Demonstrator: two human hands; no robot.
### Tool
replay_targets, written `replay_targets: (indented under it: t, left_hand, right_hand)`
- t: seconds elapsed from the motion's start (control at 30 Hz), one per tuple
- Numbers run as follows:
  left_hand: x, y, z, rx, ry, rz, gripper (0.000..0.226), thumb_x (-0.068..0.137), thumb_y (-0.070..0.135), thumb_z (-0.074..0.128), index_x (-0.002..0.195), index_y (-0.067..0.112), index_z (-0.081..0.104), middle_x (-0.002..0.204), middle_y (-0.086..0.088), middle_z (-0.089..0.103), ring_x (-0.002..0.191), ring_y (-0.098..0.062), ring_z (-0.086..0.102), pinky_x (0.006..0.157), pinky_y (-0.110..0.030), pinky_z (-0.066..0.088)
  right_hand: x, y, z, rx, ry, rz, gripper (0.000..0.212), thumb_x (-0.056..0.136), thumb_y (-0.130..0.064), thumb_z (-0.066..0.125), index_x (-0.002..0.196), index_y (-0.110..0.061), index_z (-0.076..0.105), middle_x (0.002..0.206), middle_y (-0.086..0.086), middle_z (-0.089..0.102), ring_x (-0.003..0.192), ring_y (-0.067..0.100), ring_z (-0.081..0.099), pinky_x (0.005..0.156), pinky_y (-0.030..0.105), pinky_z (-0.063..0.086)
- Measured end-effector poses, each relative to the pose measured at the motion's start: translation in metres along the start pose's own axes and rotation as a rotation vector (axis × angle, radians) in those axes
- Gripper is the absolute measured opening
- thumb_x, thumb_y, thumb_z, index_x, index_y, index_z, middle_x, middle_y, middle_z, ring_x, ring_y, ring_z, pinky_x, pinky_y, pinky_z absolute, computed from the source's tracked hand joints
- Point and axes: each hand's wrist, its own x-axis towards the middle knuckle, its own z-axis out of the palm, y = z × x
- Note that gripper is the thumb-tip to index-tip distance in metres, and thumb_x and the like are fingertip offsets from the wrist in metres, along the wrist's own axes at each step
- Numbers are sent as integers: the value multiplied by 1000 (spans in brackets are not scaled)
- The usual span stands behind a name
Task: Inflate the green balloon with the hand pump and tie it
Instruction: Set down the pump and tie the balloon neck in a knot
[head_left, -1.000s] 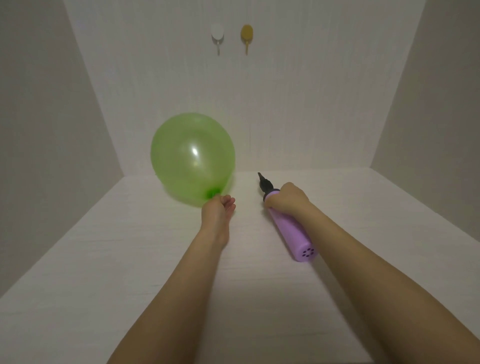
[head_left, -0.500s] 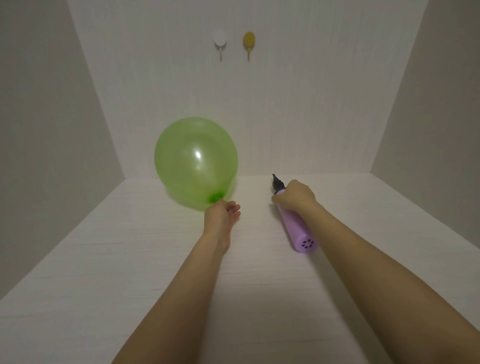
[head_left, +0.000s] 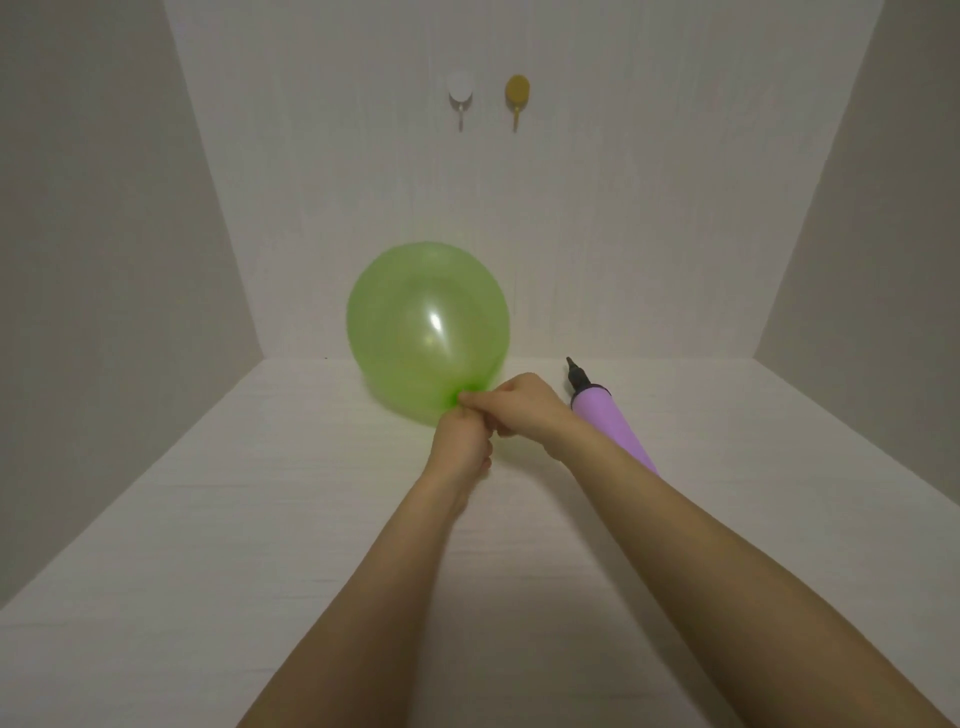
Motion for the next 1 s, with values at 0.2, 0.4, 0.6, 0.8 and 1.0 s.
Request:
replay_targets:
  t: [0.2, 0.4, 0.6, 0.8, 1.0]
  left_hand:
    - [-7, 1, 9, 211, -41, 113, 37, 93, 0, 28, 111, -21, 52, 121, -44, 50, 112, -55, 49, 81, -57, 46]
    - [-4, -4, 15, 314, -43, 170, 39, 99, 14, 25, 85, -6, 56, 85, -32, 58, 67, -39, 51, 61, -43, 37]
    - [-2, 9, 14, 16, -113, 24, 37, 99, 20, 28, 62, 19, 27, 53, 4, 27, 36, -8, 24, 39, -14, 17]
    - [-2, 22, 8, 256, -184, 68, 40, 101, 32, 30, 75, 14, 54, 68, 1, 51, 51, -13, 40, 48, -22, 30]
    - [-10, 48, -3, 931, 60, 559, 25, 94, 20, 40, 94, 4, 59, 97, -13, 66, 92, -31, 60, 67, -31, 39]
  right_hand:
    - [4, -1, -6, 172, -72, 75, 11, 84, -10, 62, 77, -1, 66, 79, 14, 66, 80, 25, 62, 77, 33, 56]
    - [12, -3, -7, 267, 18, 42, 18, 89, -2, 55, 97, 10, 65, 69, 10, 63, 69, 26, 59, 62, 25, 52]
    - [15, -11, -15, 375, 8, -43, 21, 90, -2, 55, 71, -3, 64, 61, 6, 59, 58, 20, 56, 48, 18, 46]
    - [19, -15, -17, 379, 63, -3, 17, 90, -7, 57, 79, 2, 67, 56, 4, 51, 40, 11, 52, 34, 17, 35]
    - [23, -18, -31, 207, 76, -36, 28, 81, 5, 55, 55, -5, 58, 41, -1, 52, 50, 15, 49, 45, 15, 43]
